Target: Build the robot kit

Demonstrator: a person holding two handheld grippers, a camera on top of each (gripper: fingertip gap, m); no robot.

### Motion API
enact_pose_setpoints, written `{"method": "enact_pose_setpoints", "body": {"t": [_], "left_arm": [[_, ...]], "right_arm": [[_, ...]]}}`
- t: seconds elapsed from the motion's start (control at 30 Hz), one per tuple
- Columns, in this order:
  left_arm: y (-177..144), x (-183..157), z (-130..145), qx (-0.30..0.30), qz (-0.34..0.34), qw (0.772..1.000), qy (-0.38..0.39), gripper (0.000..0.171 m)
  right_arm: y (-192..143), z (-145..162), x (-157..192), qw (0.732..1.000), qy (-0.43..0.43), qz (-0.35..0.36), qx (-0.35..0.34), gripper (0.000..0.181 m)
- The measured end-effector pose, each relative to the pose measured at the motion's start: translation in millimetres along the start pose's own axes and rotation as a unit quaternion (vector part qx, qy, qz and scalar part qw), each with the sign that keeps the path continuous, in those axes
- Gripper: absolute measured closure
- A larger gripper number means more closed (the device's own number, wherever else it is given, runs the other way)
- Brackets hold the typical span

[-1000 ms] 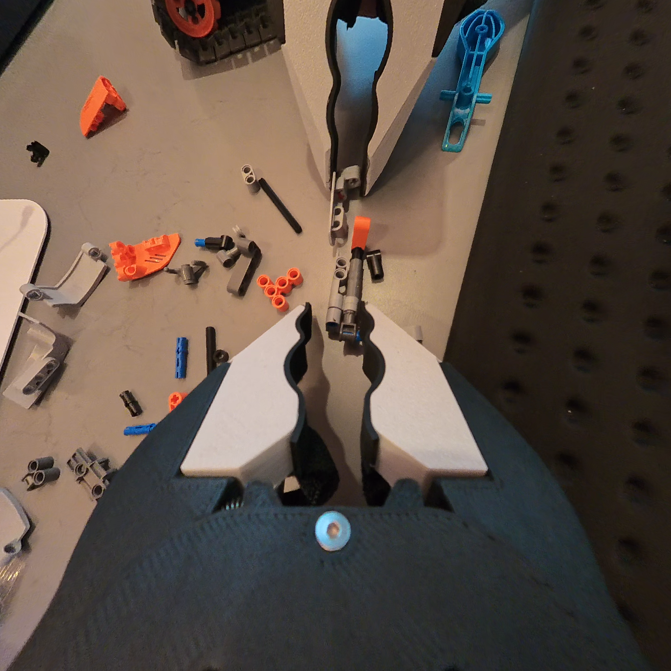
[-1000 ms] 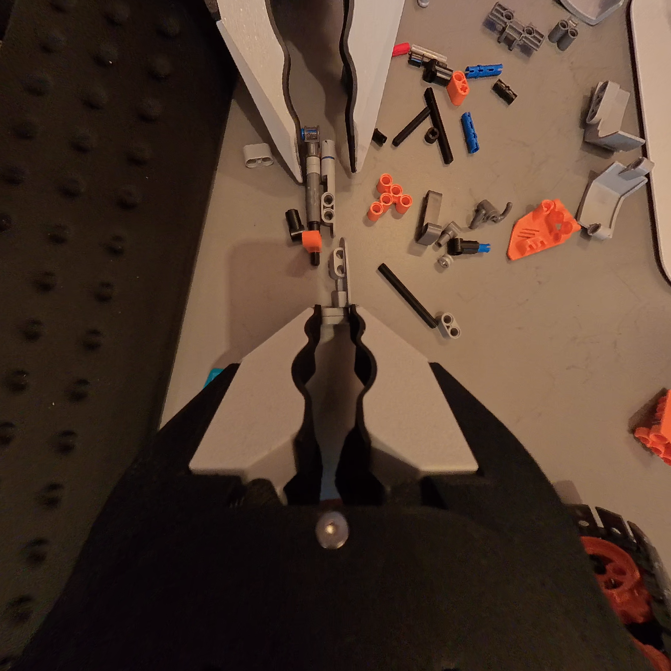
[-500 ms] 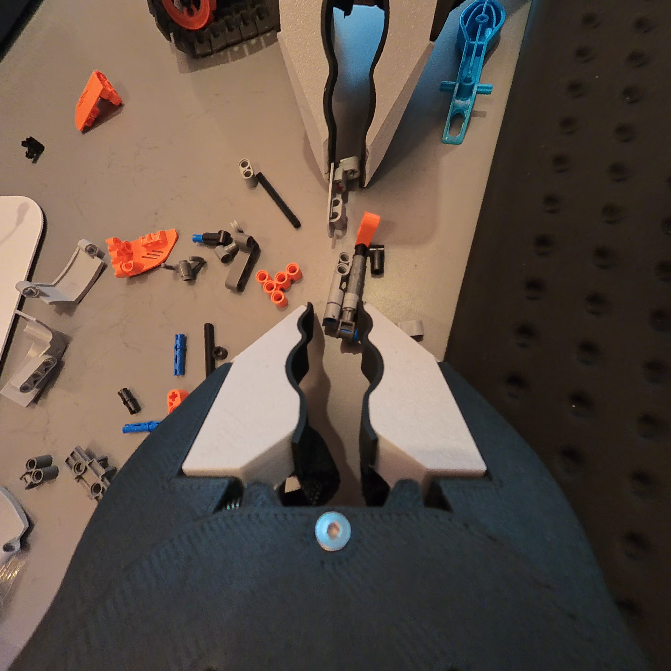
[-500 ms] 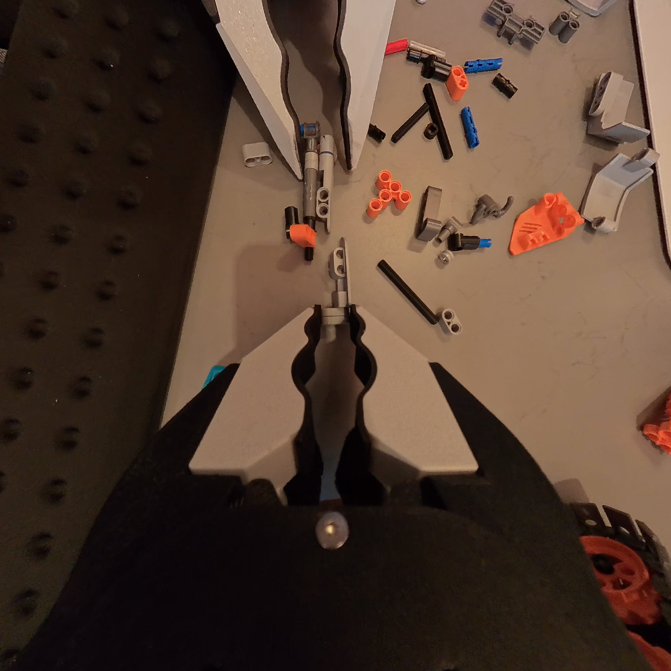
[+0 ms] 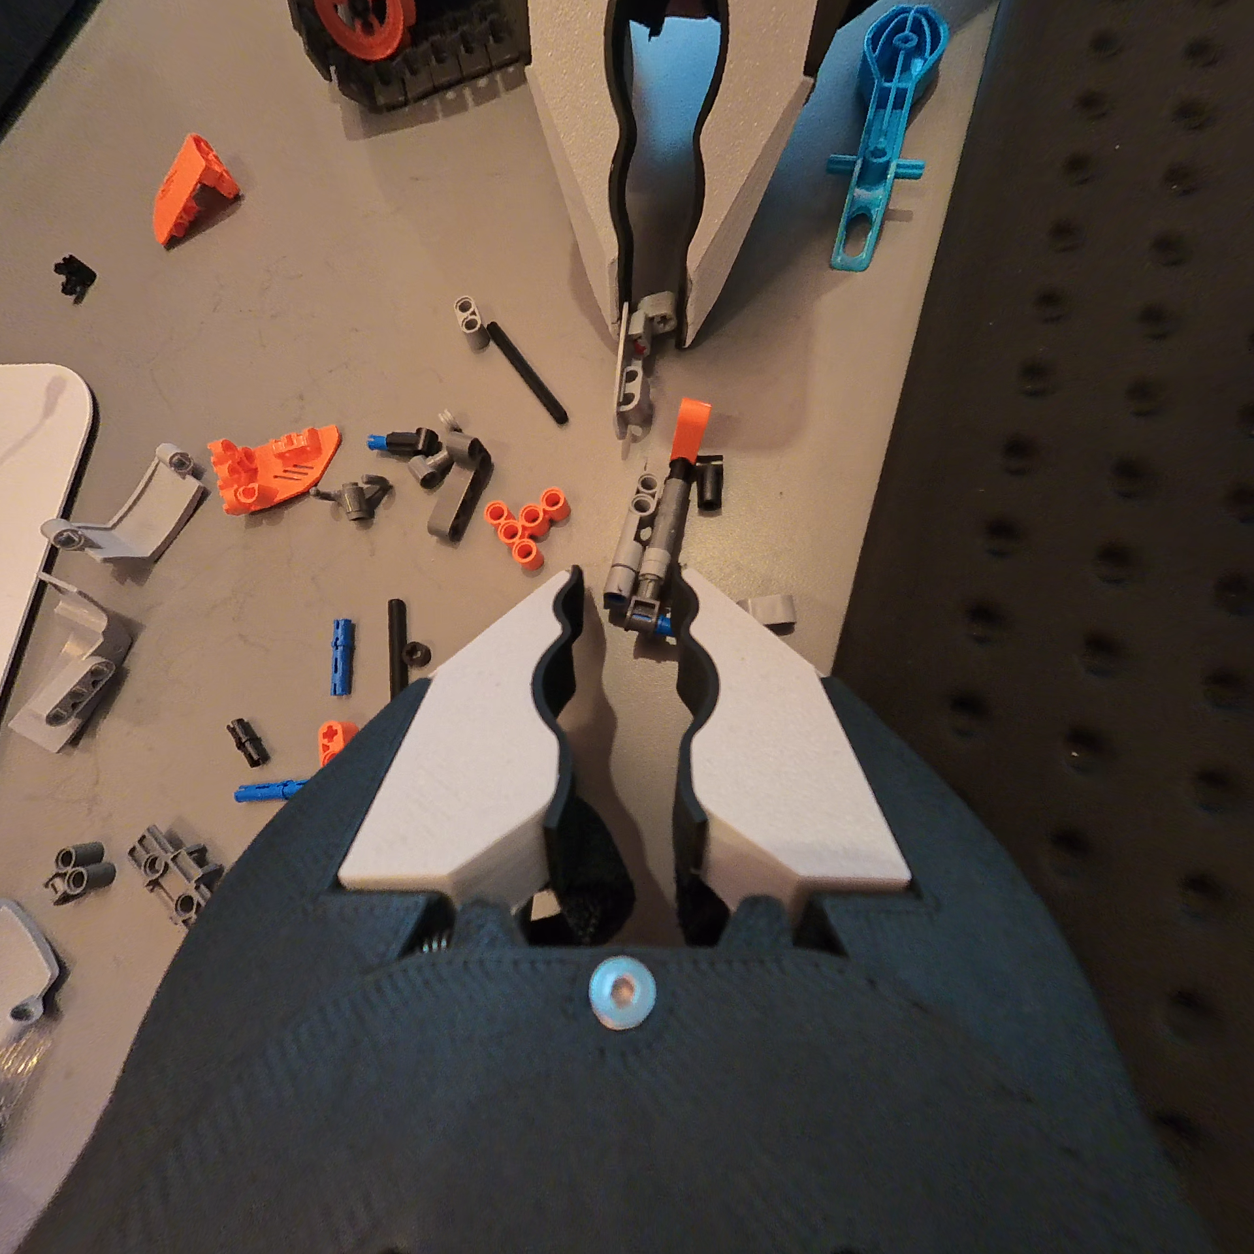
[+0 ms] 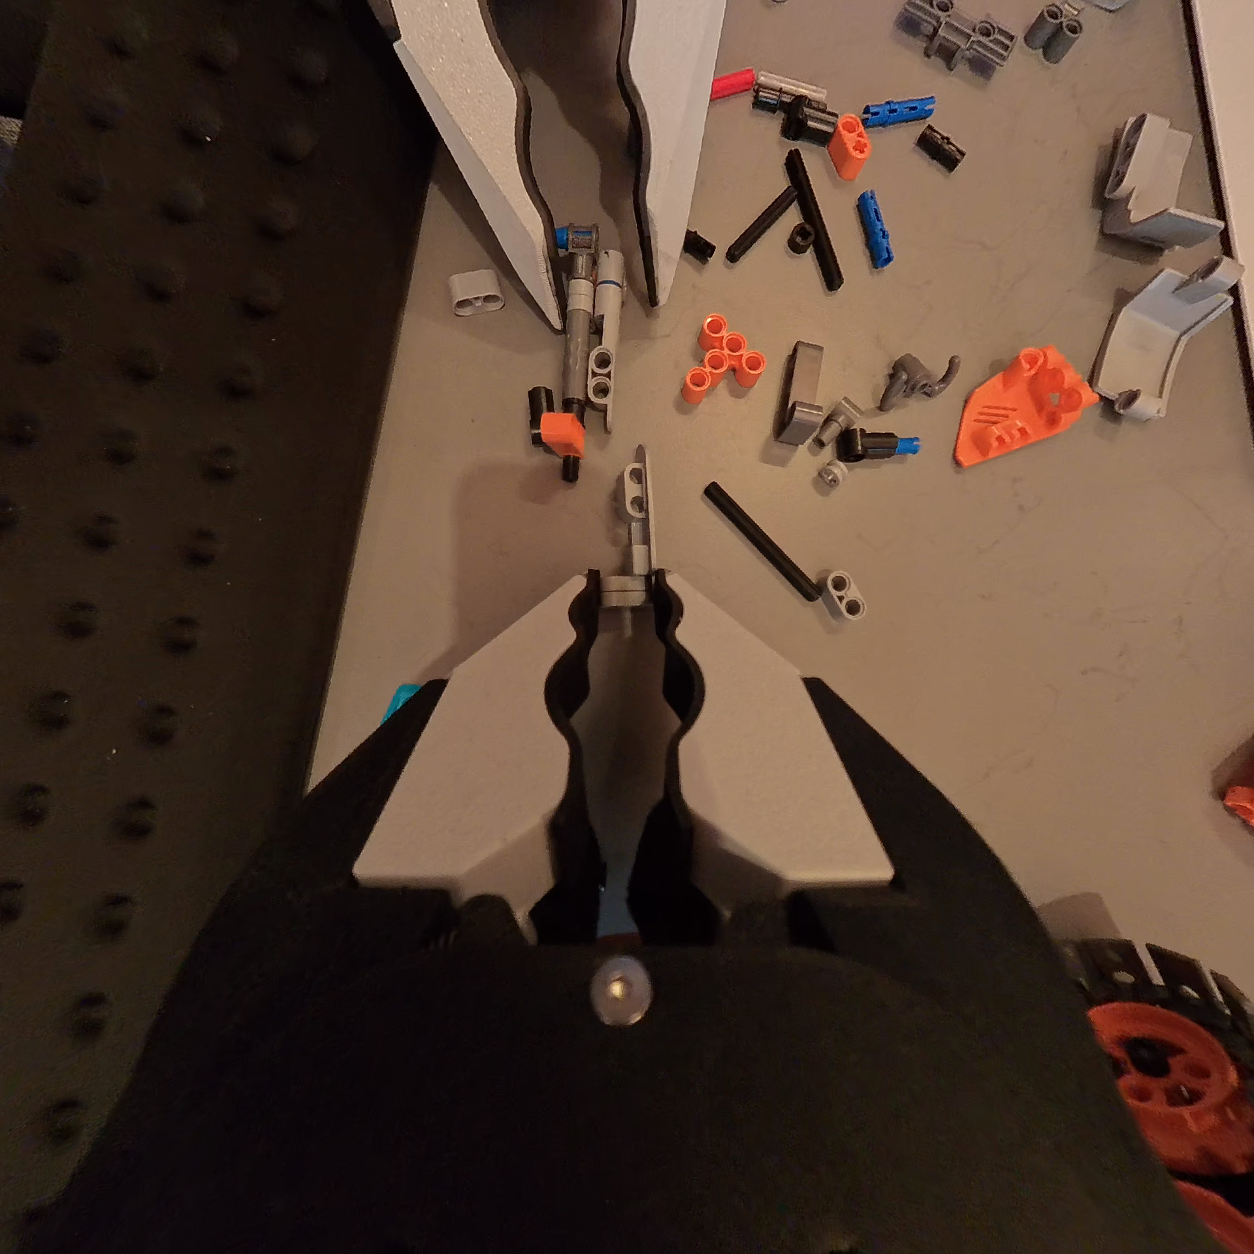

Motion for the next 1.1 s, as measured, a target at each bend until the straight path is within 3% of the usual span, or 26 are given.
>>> {"method": "enact_pose_setpoints", "body": {"t": [0.53, 0.87, 1.1], "left_arm": [[-2.3, -1.5, -0.6, -0.001, -0.020, 1.000, 0.024, 0.156], [-7.3, 1.7, -11.2, -0.012, -0.121, 0.986, 0.110, 0.156], [-15.5, 7.2, -24.6, -0.026, -0.225, 0.957, 0.184, 0.156]], "right_arm": [[0.7, -0.9, 1.9, 1.000, 0.014, -0.018, -0.006, 0.168], [-2.6, -0.1, 0.3, 0.999, 0.032, -0.031, -0.015, 0.162], [-15.2, -15.9, 7.1, 0.996, 0.035, -0.055, -0.067, 0.160]]}}
Point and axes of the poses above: each gripper's, where its closed fingertips meet, y out along the fingers, z out of its underside, x = y × z across the jaws, the point moved 1 cm from there along -y, back along the fingers, and after that the axes turned 13 degrees about x, right-handed, at the moved point
